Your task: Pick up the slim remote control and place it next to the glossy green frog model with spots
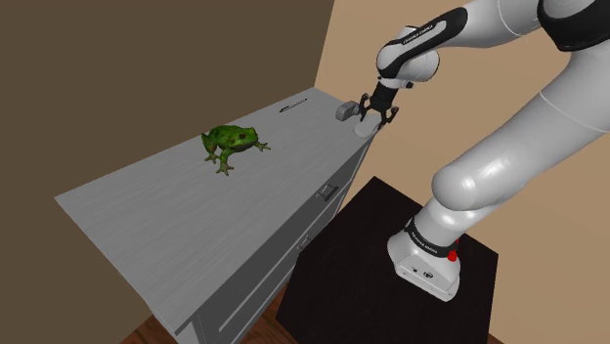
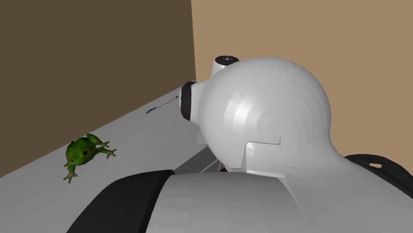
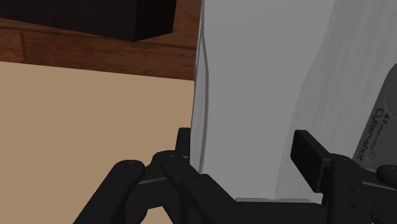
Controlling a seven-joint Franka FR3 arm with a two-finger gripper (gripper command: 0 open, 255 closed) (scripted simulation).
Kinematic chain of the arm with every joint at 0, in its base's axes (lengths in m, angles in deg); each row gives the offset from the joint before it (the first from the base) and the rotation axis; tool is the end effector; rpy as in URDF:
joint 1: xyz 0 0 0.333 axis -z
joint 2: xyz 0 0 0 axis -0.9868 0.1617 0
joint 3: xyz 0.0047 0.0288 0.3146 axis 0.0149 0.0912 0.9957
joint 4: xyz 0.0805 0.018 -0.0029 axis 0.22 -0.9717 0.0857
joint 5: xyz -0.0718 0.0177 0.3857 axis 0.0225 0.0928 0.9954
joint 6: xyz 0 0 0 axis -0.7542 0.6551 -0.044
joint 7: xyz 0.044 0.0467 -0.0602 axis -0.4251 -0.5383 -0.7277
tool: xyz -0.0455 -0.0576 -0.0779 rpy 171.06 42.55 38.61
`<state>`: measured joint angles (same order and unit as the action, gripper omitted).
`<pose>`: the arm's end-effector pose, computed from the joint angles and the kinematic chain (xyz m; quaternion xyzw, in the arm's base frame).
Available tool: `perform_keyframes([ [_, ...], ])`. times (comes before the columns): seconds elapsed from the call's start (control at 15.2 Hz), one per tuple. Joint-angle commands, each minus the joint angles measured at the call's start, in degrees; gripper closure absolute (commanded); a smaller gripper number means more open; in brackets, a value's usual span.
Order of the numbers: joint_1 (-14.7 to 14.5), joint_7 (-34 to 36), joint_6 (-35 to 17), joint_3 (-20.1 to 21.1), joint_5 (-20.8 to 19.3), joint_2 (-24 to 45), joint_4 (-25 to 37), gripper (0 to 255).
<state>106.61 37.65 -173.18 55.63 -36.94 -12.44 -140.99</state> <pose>0.3644 -0.2873 0.3400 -0.7585 0.6516 -0.0026 0.0092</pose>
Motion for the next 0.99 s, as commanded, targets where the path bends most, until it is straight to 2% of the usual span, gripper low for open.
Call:
perform_keyframes([
  [0.0, 0.0, 0.26, 1.48, 0.1, -0.23, -0.9, 0.6, 255],
  [0.92, 0.18, 1.38, 13.07, 0.71, -1.41, -6.92, 6.27, 255],
])
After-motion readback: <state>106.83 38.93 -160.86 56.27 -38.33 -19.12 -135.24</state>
